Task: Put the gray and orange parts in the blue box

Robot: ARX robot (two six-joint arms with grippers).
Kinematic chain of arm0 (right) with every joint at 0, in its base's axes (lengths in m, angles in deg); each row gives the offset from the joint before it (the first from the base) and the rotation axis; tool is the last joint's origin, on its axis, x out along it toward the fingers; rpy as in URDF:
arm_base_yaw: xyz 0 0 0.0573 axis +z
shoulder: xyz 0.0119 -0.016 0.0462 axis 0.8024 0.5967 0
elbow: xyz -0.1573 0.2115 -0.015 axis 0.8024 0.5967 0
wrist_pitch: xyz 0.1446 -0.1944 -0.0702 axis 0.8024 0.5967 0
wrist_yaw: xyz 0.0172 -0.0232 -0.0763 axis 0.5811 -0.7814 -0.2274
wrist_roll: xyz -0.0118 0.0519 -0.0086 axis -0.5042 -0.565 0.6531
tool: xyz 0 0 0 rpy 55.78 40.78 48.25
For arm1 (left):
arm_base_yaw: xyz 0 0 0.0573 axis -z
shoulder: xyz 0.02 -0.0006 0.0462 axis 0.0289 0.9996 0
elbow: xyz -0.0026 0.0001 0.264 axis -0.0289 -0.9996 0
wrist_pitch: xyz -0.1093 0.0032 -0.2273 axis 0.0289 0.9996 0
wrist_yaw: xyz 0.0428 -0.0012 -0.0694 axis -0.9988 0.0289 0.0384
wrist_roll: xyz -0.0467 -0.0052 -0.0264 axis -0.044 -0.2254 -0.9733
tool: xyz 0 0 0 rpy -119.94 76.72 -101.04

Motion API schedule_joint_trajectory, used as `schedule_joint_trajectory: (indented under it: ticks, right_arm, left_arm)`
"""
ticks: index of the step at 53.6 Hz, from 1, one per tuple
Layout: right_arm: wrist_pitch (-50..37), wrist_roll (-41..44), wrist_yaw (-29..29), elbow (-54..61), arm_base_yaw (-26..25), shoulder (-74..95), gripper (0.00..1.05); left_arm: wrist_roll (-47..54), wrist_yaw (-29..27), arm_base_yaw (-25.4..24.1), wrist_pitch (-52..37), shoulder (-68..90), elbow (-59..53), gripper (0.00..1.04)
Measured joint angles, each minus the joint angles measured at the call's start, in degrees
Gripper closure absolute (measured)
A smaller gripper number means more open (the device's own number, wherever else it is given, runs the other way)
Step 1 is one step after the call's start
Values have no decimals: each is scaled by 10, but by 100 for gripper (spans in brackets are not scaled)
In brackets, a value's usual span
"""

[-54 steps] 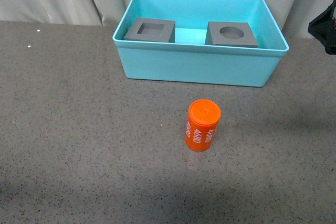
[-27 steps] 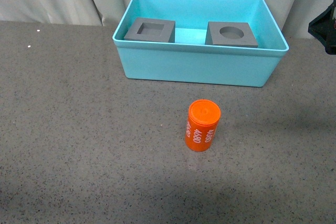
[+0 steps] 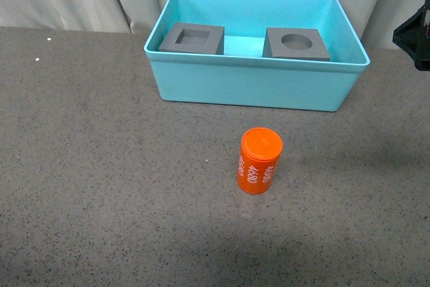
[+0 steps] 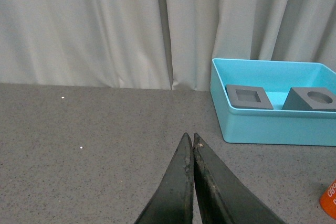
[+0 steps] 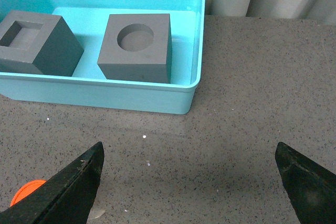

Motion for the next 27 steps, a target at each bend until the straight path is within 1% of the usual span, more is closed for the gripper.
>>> schedule_joint_trajectory:
  ticks: [11,15,20,23,25,27]
  right_arm:
    - [0,0,-1,0,0,0,10]
    - [0,0,0,0,0,0,10]
    - [0,0,0,0,0,0,10]
    - [0,0,0,0,0,0,10]
    - [0,0,0,0,0,0,10]
    - [-21,18,0,6,1,2,10]
  left_arm:
    - [0,0,0,0,0,0,69]
    - [0,0,0,0,0,0,53]
    - [0,0,0,0,0,0,41]
    - [0,0,0,0,0,0,30]
    - [0,0,0,0,0,0,21]
    - [0,0,0,0,0,0,14]
